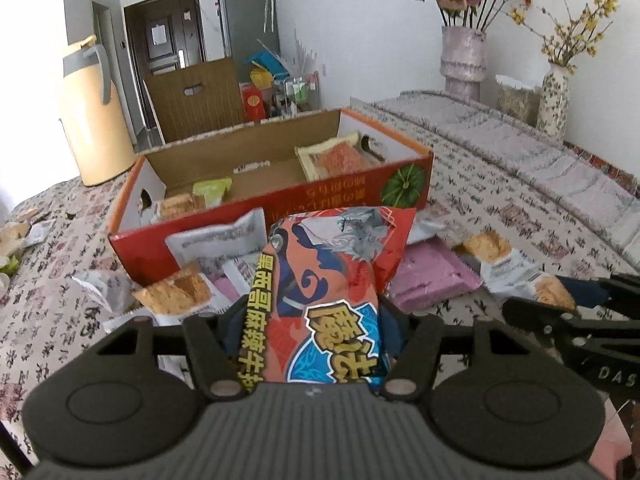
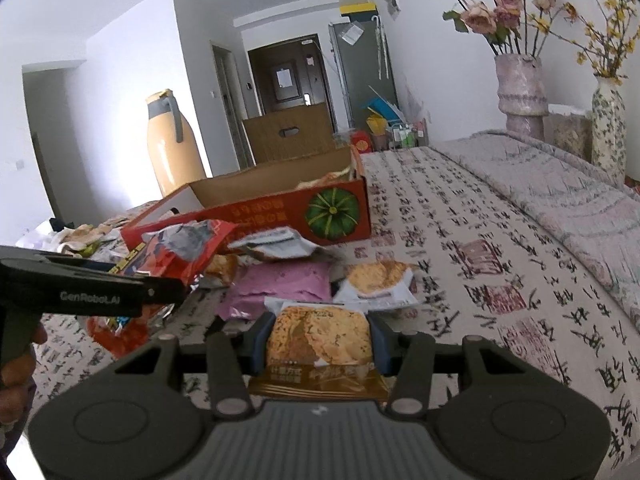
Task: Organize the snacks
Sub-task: 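Carry the chip bag and cracker packet over the box and lower them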
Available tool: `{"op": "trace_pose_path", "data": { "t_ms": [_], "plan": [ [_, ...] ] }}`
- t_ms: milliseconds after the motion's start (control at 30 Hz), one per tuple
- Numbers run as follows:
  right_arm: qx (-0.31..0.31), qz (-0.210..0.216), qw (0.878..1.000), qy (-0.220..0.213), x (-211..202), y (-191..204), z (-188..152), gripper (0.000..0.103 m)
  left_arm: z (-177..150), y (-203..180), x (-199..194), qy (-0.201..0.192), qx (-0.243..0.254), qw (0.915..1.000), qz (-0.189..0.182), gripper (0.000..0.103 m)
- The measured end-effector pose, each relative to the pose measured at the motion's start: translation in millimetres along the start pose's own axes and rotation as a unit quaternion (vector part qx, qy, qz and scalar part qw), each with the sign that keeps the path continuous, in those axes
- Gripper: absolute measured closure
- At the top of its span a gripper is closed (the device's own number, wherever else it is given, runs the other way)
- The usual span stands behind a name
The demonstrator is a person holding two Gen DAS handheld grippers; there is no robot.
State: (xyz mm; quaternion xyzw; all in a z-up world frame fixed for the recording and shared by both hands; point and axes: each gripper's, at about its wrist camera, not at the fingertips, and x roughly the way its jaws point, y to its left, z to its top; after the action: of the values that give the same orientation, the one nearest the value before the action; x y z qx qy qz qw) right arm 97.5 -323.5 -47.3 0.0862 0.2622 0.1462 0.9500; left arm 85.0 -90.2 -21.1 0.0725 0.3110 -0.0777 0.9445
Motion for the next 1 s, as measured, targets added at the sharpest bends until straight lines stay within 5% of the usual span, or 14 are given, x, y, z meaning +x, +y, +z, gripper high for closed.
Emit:
{"op": "trace_pose_path", "data": {
  "t_ms": [467,1000],
  "plan": [
    [-0.017,0.007,0.999,-0.038,12.9,16.9,36.9,0.055,40.4,24.4,-12.5,-0.061,-0.020,0.9976,0.026,0.038],
    [-0.047,0.019,0.995,-0.085,65.2,41.6,118.0,0.055,102.3,57.5,14.7,-0.096,-0.029,0.9924,0.070,0.038]
  ]
}}
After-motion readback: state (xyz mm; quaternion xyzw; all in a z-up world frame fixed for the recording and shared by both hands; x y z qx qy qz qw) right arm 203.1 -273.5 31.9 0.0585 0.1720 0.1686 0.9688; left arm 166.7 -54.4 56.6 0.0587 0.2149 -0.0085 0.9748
